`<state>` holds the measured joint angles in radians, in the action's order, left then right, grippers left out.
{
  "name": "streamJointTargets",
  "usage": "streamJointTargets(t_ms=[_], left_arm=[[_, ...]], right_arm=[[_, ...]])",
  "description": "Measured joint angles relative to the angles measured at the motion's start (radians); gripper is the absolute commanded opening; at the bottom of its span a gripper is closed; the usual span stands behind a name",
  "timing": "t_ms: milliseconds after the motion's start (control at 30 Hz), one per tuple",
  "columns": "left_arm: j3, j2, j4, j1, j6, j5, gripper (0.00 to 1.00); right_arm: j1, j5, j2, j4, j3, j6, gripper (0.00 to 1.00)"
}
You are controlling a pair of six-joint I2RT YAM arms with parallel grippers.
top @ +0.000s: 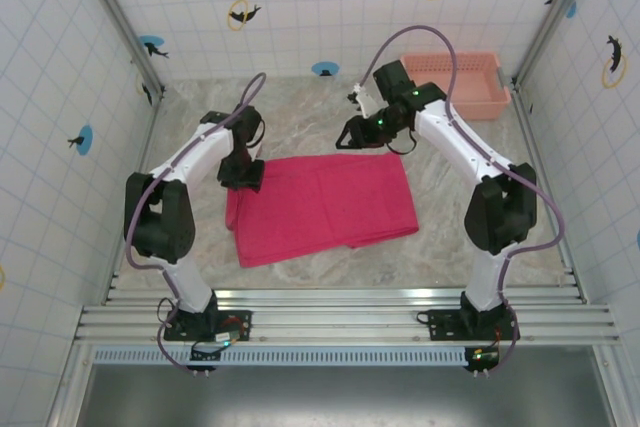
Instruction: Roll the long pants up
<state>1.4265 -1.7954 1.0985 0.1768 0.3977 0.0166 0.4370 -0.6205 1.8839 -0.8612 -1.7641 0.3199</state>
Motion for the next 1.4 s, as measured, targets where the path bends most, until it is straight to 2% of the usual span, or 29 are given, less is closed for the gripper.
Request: streamJointTargets(t_ms=[200, 467, 633, 933, 1200, 1400], left_arm=[[0.002, -0.011, 0.001, 0.000, -0.005, 0.001, 0.46], [0.001, -0.034, 0.003, 0.000, -0.009, -0.011, 0.36], [0.000, -0.058, 0.003, 0.000, -0.027, -0.026, 0.00], [0.022, -0.096, 0.016, 0.000, -0.032, 0.002, 0.00], [0.201, -0.067, 0.125, -0.004, -0.062, 0.063, 0.00], [0.337, -0.052, 0.164, -0.063, -0.091, 0.112, 0.00]], right_arm=[[-0.018, -0.001, 0.000, 0.000, 0.000, 0.000, 0.45], [-0.024, -0.002, -0.005, 0.003, 0.008, -0.002, 0.45], [-0.024, -0.004, -0.013, 0.008, 0.016, -0.003, 0.45], [-0.038, -0.005, -0.033, 0.017, 0.048, -0.004, 0.45], [-0.112, -0.003, -0.069, 0.021, 0.122, -0.005, 0.45], [-0.160, 0.006, -0.094, 0.023, 0.211, -0.008, 0.46]])
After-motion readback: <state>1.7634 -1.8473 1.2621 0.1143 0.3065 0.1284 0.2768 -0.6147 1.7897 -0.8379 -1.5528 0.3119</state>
